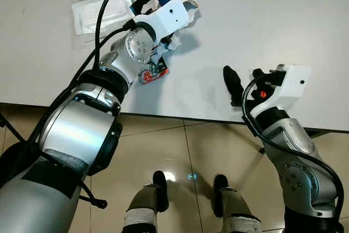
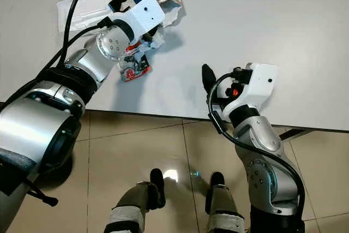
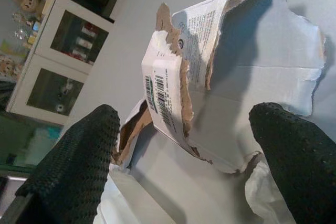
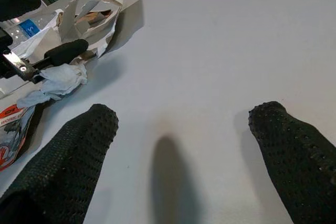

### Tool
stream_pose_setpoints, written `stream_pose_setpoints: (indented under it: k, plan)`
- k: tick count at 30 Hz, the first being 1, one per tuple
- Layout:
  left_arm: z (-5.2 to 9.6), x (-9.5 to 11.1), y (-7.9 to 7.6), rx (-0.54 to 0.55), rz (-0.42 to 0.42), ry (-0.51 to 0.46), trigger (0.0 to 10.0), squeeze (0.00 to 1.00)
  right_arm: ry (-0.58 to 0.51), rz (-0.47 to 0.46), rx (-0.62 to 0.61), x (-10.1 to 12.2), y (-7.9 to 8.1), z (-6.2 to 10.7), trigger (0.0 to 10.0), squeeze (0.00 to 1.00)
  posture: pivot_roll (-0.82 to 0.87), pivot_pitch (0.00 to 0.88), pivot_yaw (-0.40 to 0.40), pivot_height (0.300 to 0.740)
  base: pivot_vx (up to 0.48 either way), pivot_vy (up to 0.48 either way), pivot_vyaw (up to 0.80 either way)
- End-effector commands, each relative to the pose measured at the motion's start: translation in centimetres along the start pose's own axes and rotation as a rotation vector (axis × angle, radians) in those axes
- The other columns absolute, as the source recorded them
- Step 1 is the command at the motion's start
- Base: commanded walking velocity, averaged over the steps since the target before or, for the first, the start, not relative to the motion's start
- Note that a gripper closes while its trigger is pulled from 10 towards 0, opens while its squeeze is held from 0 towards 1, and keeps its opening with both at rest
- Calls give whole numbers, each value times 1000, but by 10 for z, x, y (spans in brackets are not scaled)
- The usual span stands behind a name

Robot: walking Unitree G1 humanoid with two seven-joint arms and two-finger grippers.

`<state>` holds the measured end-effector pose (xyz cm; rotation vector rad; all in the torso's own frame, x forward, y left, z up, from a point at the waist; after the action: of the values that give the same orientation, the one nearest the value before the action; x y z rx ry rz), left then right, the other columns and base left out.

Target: Picking trash to rubbish bin

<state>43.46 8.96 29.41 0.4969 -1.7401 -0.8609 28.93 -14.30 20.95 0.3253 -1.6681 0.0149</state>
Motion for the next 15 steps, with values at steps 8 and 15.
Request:
stream_pose_setpoints:
  k: [8,15]
  plan:
    - [-2,8,19,48,150,-24,10000,0,135,-29,-46,-27,-8,5,10000,0,-124,424,124,740,0,0,0]
    - [-2,9,24,53,151,-26,10000,0,136,-29,-45,-27,-8,5,10000,0,-124,423,124,740,0,0,0]
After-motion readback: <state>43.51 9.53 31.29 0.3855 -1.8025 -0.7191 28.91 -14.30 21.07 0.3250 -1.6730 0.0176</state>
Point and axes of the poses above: a point about 5 cm out from each wrist's last joint towards the gripper, its own z axis pointing back from the gripper into the wrist, its own x axis along the axis of the wrist's last joint, y = z × x, the point moved 1 cm from there along -z, pointing out of the wrist towards the gripper, and after that the axes turned 6 degrees about z, right-handed, at the moved point
